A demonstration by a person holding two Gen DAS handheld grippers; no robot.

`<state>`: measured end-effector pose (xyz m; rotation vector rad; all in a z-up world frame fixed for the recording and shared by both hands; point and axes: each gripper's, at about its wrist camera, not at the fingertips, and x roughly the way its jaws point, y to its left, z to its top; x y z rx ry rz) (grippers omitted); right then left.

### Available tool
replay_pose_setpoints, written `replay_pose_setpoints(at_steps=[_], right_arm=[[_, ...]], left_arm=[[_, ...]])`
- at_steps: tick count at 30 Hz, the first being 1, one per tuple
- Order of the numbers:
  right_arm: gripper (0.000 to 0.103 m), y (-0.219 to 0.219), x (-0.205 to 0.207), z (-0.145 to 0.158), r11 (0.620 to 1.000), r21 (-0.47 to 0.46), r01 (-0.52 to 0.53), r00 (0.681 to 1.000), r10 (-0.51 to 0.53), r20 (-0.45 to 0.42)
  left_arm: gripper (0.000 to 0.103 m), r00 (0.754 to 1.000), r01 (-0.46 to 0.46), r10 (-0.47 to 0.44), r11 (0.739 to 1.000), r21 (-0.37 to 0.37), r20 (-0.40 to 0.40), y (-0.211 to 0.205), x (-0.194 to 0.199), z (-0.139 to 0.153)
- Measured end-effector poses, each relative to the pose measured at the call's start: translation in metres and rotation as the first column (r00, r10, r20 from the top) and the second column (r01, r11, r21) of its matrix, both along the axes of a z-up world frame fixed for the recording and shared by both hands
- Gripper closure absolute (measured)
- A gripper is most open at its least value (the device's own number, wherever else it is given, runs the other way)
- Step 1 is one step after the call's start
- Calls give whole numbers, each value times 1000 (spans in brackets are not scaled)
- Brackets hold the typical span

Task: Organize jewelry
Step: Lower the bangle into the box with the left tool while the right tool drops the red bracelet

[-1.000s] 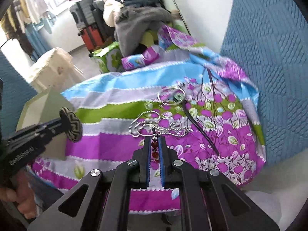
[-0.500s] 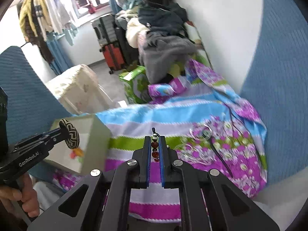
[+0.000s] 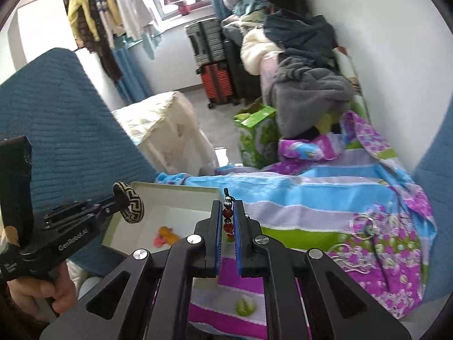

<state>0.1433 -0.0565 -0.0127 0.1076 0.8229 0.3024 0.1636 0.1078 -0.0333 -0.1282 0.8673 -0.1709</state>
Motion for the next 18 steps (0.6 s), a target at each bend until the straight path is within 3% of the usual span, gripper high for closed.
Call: replay_pose_setpoints(at_steps=[18], right_arm=[[97,75,13,-84,994,-20,-104,983,100,-155]], left_arm=[[96,988,-64,64,998,7,-138,51,4,-72]])
